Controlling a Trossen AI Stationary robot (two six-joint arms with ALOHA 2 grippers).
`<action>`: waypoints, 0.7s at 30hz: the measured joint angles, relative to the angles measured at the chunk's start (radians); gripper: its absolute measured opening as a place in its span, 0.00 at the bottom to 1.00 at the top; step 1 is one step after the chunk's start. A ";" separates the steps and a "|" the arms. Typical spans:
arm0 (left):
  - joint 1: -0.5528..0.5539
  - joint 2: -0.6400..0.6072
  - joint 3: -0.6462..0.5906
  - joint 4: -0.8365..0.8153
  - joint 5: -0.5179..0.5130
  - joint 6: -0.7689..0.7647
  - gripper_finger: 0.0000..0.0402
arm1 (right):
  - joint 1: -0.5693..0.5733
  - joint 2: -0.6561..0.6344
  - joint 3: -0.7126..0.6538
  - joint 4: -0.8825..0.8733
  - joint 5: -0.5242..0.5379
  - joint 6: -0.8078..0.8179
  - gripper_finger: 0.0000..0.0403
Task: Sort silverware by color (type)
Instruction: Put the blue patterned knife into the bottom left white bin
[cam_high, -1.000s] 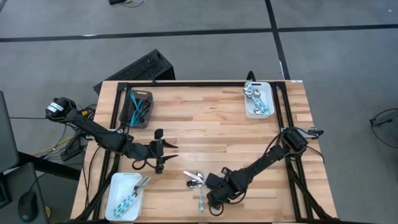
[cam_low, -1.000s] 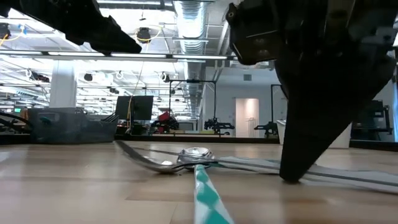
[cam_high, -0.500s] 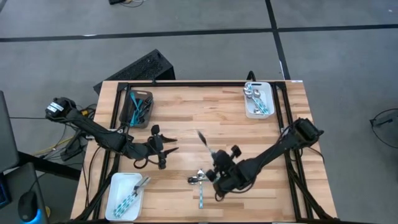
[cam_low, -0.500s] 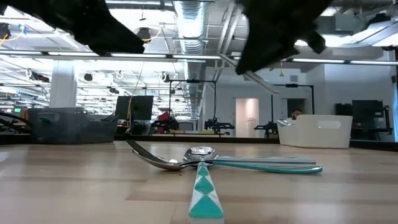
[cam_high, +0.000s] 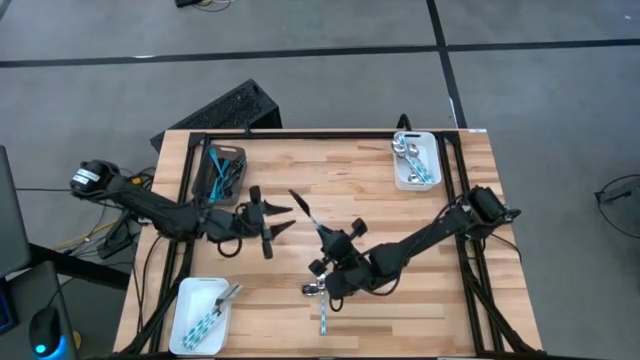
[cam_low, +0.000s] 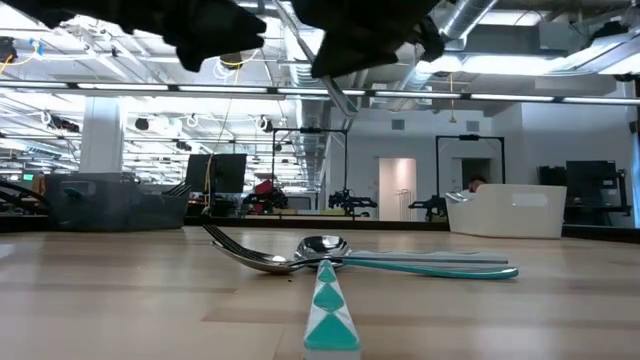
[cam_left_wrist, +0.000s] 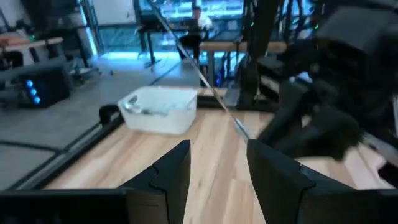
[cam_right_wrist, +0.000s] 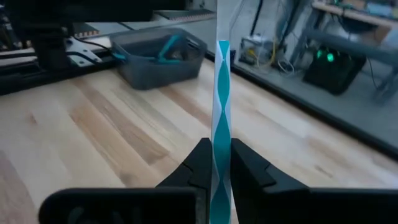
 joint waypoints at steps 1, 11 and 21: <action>0.014 0.000 0.000 0.019 0.028 0.018 0.36 | -0.003 0.000 0.000 0.029 0.000 -0.041 0.15; 0.122 0.000 0.000 0.119 0.241 0.025 0.35 | -0.010 0.000 0.000 0.090 0.000 -0.167 0.15; 0.168 0.000 0.000 0.188 0.268 0.036 0.09 | -0.009 0.000 0.000 0.096 0.001 -0.186 0.15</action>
